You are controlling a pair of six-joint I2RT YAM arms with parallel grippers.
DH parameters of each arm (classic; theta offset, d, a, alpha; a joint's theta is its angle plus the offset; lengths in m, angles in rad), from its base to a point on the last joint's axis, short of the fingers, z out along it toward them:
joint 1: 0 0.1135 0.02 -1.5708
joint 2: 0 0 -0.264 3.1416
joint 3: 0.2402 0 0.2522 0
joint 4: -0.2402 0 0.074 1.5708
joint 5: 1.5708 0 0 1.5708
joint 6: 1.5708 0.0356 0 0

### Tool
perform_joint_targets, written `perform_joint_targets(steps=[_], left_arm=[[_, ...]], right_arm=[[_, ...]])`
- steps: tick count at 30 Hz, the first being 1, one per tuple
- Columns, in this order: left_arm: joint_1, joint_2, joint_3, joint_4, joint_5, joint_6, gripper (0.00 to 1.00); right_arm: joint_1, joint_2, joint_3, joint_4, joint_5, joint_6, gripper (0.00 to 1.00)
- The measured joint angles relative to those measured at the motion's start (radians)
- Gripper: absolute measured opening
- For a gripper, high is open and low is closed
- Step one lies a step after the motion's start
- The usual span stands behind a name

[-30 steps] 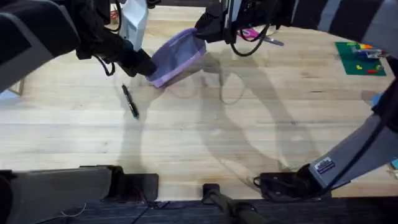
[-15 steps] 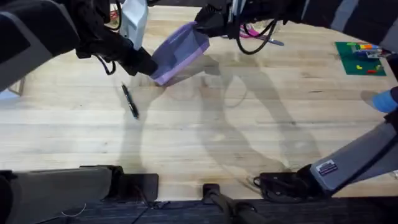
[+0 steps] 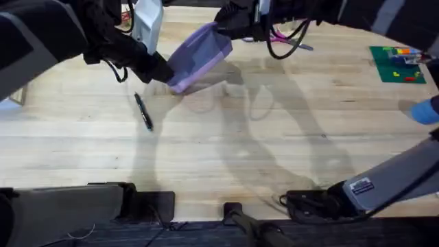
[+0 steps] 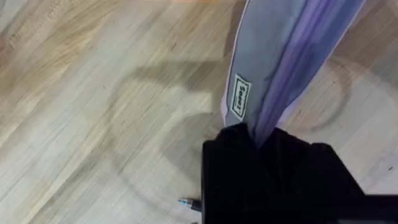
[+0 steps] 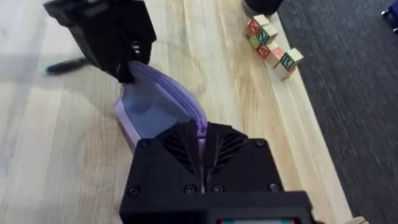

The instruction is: Unzip the bag, pick up the pens from the table one at a time and place them inside, then zip the bag closed.

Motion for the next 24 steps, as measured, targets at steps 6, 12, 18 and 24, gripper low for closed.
perform_joint_targets(steps=[6,12,18,24], left_arm=[[-0.002,-0.014,0.005,0.005,0.024,0.000,0.042],[-0.005,-0.016,-0.001,-0.035,-0.041,0.002,0.042],[0.006,-0.014,-0.006,-0.031,-0.072,0.001,0.041],[0.006,-0.014,-0.006,-0.030,-0.074,0.000,0.041]], right_arm=[[0.000,-0.063,-0.003,-0.005,-0.015,0.000,0.031],[-0.024,-0.160,0.008,0.049,-0.052,0.000,0.031],[-0.030,-0.184,0.021,0.050,-0.092,0.000,0.031],[-0.030,-0.180,0.021,0.048,-0.111,0.000,0.032]])
